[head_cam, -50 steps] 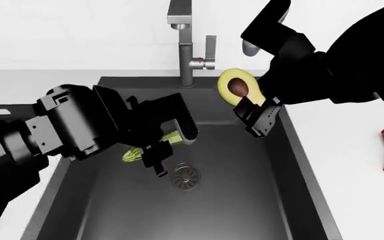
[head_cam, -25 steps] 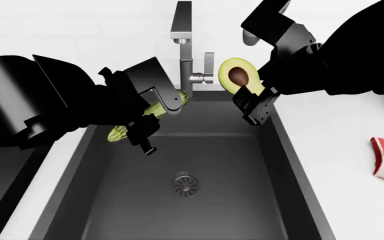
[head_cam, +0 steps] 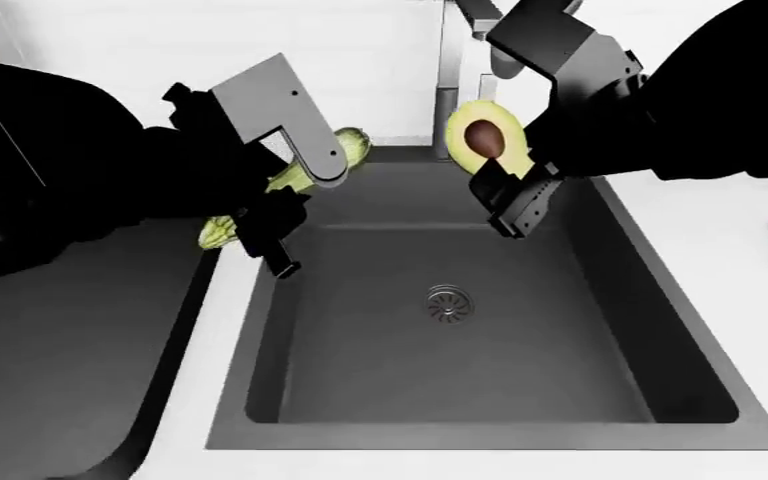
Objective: Pick up the fruits and vegetables and place them in the sink. Turn on the sink faucet to wash them. Then turn the sink off and put them in the tray.
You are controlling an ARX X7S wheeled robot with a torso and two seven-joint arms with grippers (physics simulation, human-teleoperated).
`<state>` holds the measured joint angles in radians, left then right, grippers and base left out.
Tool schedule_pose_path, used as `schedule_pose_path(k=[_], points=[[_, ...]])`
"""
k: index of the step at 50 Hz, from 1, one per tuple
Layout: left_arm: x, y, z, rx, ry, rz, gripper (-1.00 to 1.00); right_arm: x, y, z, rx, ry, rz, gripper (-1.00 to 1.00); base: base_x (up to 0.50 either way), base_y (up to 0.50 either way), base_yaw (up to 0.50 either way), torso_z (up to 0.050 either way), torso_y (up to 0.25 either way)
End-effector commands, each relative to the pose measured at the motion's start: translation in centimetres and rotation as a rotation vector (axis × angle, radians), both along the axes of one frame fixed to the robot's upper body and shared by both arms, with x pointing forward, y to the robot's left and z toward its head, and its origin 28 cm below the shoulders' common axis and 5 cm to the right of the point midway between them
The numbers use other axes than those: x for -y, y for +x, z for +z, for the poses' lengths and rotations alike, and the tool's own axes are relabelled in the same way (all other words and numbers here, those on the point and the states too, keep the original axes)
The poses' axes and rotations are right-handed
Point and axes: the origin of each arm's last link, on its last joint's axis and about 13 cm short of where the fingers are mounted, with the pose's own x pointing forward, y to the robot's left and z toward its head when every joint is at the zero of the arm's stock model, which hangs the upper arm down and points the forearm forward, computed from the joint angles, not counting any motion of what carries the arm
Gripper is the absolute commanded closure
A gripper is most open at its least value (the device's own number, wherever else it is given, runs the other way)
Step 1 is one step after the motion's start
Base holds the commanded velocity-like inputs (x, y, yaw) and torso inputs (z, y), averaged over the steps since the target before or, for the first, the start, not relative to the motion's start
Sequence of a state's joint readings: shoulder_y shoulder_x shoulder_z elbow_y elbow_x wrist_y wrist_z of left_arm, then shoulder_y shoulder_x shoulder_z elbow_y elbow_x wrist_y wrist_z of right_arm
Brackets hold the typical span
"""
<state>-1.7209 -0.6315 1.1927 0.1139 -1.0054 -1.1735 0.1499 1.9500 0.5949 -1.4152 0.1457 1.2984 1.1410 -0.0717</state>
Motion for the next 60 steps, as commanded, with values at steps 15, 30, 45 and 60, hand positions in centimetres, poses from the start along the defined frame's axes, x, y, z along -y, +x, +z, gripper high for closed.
schedule_pose_path(k=[15, 30, 45, 60], points=[[-0.2, -0.9, 2.2, 0.085, -0.020, 0.001, 1.00, -0.4, -0.1, 0.4, 0.031, -0.018, 0.019, 1.00, -0.31, 0.46, 0.00, 0.000, 0.000], [0.0, -0.8, 1.8, 0.081, -0.018, -0.006, 1.00, -0.9, 0.3, 0.8, 0.055, -0.005, 0.057, 1.00, -0.06, 0.50, 0.00, 0.000, 0.000], [0.2, -0.8, 1.6, 0.076, -0.014, -0.018, 1.00, -1.0, 0.3, 1.0, 0.065, 0.002, 0.064, 1.00, 0.00, 0.50, 0.00, 0.000, 0.000], [2.4, 1.7, 0.1, -0.005, -0.103, -0.039, 1.00, -1.1, 0.8, 1.1, 0.078, 0.028, 0.057, 1.00, 0.00, 0.01, 0.00, 0.000, 0.000]])
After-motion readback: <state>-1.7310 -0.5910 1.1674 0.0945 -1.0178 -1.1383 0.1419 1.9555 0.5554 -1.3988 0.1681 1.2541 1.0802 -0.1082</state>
